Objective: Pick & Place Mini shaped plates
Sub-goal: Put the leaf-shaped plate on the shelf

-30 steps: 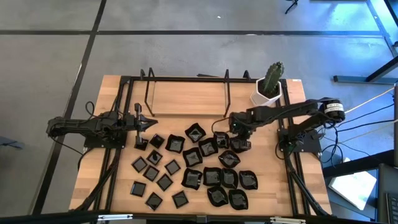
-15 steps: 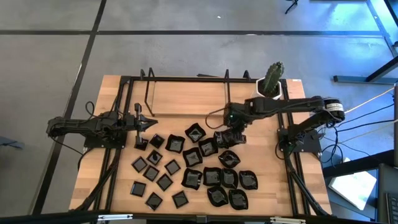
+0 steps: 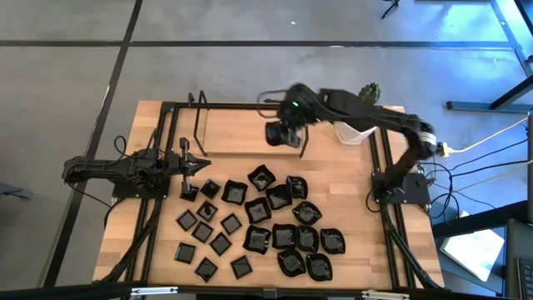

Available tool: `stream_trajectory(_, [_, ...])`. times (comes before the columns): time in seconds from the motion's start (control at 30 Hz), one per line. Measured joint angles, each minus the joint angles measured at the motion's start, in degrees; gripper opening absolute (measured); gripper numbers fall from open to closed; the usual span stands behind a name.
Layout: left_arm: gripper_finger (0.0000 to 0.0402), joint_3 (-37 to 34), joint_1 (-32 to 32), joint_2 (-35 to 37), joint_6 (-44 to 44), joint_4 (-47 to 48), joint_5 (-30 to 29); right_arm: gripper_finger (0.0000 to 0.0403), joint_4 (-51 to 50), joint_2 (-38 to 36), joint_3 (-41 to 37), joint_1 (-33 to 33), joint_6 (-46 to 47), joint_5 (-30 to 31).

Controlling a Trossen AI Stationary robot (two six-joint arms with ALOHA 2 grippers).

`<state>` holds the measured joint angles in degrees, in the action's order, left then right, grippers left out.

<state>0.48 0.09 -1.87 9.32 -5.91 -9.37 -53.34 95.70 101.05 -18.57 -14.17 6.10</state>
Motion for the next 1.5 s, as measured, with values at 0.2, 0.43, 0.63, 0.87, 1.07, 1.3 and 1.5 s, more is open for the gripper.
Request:
stream_trajectory(0.2, [0.001,0.0,0.0,0.0,0.01,0.03,-0.02,0.0,-2.31,13.95,10.14,-7.52,-5.72,-11.99])
stream_trajectory(0.43, [0.0007,0.0,0.01,0.0,0.04,0.09,-0.11,0.0,-11.15,26.68,18.0,-14.02,-7.81,-12.24])
stream_trajectory(0.63, [0.0009,0.01,0.0,0.0,1.09,0.09,-0.13,0.0,-13.29,31.42,20.92,-17.42,-7.74,-12.23])
stream_trajectory(0.87, [0.0008,0.01,-0.01,0.0,1.0,0.09,-0.15,0.0,-13.24,32.59,21.16,-19.81,-7.03,-12.32])
stream_trajectory(1.07, [0.0008,0.0,0.01,0.0,1.07,0.09,-0.15,0.0,-14.61,32.61,21.01,-19.69,-7.08,-12.29])
stream_trajectory(1.3, [0.0009,-0.01,0.0,0.0,0.59,0.11,-0.15,0.0,-13.64,32.61,20.98,-19.76,-7.5,-11.28])
stream_trajectory(1.5, [0.0007,-0.01,0.01,0.0,-0.15,0.11,-0.15,0.0,-13.29,32.61,20.26,-19.74,-7.5,-11.29])
